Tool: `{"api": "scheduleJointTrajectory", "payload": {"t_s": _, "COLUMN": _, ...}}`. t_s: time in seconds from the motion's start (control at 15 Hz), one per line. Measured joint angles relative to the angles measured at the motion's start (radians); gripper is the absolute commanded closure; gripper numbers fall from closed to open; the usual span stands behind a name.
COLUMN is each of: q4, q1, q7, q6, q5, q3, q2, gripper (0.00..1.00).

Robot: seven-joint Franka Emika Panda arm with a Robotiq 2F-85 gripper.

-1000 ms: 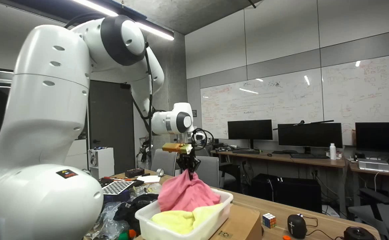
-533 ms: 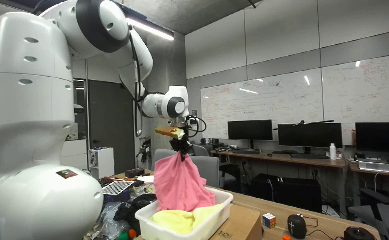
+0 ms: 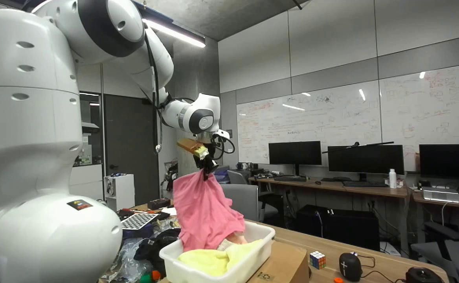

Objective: Remove the clothes from the bowl and put them on the table

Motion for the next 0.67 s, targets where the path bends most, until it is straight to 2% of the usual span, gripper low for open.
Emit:
{"api": "scheduleJointTrajectory", "payload": {"t_s": 0.33, "q4": 0.005, "q1": 0.032, "q7": -0.07, "q6": -0.167, "q5": 0.114, "q3": 0.029, "q2": 0.003, "gripper": 0.94}}
{"api": "scheduleJointTrajectory", "payload": {"t_s": 0.67, "q4": -0.029, "q1": 0.071, "q7": -0.075, "q6": -0.24, "q5": 0.123, "q3": 0.079, "q2": 0.039, "gripper": 0.94}}
